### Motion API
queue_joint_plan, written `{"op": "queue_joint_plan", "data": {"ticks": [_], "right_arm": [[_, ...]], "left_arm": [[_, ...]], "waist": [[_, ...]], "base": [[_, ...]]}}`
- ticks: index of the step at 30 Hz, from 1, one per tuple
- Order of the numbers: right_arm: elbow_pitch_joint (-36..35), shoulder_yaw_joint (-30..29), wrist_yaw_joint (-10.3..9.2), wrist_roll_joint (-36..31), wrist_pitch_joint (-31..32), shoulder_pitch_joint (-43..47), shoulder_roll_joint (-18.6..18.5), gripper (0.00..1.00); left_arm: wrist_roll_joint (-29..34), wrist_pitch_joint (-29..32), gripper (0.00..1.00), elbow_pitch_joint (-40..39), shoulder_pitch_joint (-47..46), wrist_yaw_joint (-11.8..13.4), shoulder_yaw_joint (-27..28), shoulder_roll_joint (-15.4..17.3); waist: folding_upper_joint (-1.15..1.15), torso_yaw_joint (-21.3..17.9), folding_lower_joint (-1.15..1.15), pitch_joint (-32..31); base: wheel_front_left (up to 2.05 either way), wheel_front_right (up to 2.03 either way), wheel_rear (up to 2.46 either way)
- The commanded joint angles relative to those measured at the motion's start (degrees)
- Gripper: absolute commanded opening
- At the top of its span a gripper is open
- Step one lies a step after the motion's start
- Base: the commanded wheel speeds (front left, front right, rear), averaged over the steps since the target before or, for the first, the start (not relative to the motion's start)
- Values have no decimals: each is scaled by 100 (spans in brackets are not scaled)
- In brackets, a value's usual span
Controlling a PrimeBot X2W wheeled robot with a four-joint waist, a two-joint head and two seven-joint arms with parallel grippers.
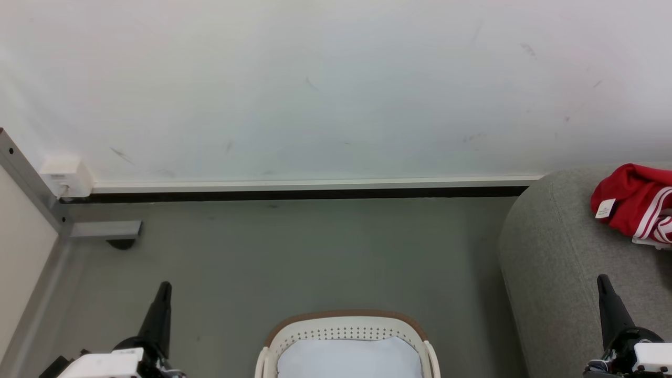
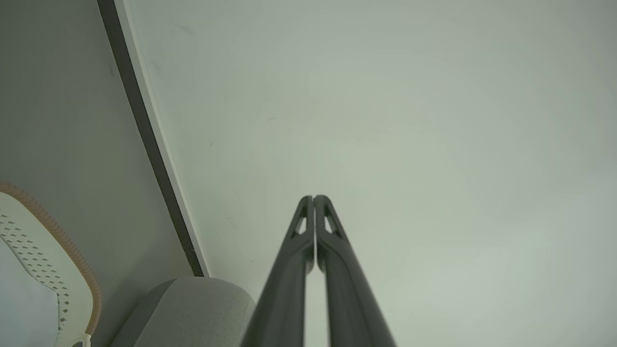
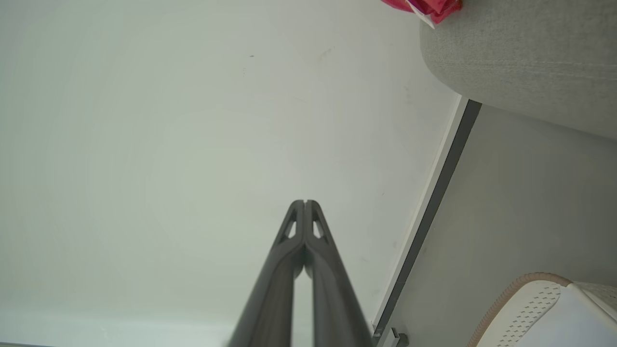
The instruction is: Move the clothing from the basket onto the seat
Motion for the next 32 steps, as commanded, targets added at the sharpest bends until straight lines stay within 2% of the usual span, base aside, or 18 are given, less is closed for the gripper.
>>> {"op": "queue_joint_plan", "data": {"ticks": [1,32], "right_arm": [[-36,-27,-12,-4,20,80,5,0],[-36,-30,-12,-8,22,78,7,0]], "left_arm": [[-80,23,0,-23,-47,-27,13,40],[-81,23,0,-23,-47,-27,12,40]], "waist": [[0,0,0,0],[0,0,0,0]], "base": [[0,0,0],[0,0,0]]}}
